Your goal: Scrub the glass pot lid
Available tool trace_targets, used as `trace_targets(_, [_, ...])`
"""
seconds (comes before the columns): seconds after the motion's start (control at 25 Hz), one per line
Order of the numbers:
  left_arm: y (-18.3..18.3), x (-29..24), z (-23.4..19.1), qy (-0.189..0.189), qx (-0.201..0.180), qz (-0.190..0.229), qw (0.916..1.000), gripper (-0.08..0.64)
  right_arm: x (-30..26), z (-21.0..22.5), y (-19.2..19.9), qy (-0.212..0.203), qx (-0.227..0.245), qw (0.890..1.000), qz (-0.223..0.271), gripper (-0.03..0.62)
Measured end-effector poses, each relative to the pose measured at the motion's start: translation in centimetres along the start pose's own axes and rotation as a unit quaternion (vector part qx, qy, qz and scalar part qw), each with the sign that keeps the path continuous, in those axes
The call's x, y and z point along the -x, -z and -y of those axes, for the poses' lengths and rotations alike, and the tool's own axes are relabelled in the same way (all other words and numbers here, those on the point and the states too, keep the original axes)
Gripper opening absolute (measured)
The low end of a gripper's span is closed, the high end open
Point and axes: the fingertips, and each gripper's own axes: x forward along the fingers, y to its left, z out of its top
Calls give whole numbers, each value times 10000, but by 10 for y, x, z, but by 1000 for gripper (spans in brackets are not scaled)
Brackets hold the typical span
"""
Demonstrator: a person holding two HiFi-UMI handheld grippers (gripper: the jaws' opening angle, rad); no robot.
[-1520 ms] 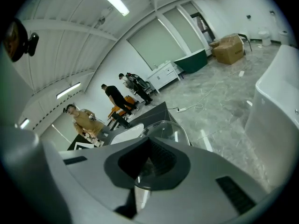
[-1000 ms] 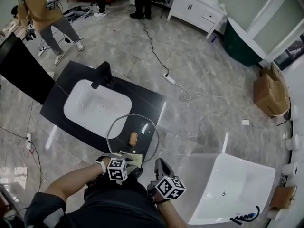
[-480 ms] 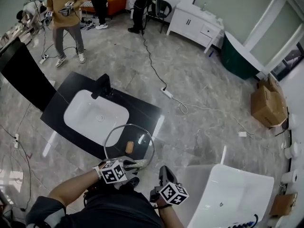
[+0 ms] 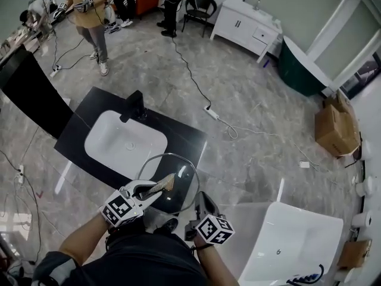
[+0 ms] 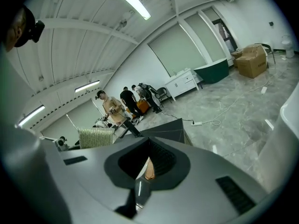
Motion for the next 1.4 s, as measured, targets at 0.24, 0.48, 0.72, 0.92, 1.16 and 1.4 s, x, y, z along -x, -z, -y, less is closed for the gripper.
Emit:
trace_targets(0.24, [-43,34,-40,-727,421,762,9936,72,-8,-46,-28,-148,555,9977,351,6])
trace_targets(0.48, [-63,52,-74,-1092,873,1175,9832,72,-3,-77,-57,-19,1056,9918,719,6])
trace_targets(0.72, [-69,47,-80,-819,1117,1323,9815,72,3,-106,-82,93,1535,9812,1164,6])
trace_targets(0.92, [-83,43,-79,-659,1224,1464,9794,72,6,-133,-101,-86,1883,9714,1443,6])
trace_targets(1.16, [-90,54,-85,-1006,1240,1599,9741,72,5,-145,-102,-287,1958,9683,1525,6])
trace_targets(1.4, [-92,61,-82,-1227,1221,1650,9710,72,5,-151,-105,-492,2248,9611,1526,6])
